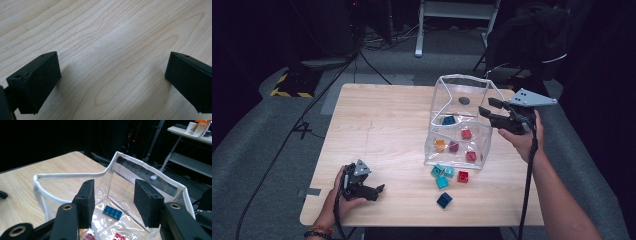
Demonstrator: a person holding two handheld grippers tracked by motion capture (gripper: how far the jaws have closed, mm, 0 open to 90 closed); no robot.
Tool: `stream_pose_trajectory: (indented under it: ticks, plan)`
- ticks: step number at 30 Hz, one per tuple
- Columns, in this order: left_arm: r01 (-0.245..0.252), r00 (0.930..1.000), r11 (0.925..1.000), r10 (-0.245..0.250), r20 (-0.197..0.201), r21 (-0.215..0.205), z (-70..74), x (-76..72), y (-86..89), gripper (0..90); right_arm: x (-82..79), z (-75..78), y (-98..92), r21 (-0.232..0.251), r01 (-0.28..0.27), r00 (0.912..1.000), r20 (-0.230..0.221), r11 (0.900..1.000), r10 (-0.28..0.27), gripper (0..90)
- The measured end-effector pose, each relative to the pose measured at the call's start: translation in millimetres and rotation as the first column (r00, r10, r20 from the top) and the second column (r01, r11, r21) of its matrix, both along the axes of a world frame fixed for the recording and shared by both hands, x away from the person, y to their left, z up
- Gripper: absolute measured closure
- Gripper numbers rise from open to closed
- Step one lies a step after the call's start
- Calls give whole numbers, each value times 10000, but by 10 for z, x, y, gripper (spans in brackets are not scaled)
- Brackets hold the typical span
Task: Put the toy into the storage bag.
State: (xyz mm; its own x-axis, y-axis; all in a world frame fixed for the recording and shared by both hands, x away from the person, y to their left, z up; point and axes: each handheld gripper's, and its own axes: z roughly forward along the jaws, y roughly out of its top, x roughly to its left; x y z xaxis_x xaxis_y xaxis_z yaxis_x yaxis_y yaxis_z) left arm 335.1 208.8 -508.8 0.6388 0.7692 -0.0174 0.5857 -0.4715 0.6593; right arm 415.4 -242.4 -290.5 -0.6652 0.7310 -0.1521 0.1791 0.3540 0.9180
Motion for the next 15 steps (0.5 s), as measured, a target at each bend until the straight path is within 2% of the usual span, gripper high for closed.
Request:
stream_pose_trajectory:
  ticks: [6, 15]
  plan:
    - [0, 10000, 10000, 0, 0, 1, 0, 0, 0, 5, -212, 39, -75, 41, -273, 9994, 202, 9996, 272, 509]
    - [0, 10000, 10000, 0, -1, -2, 0, 0, 0, 5, -496, -61, -181, 138, -667, 9974, 267, 9977, 663, 463]
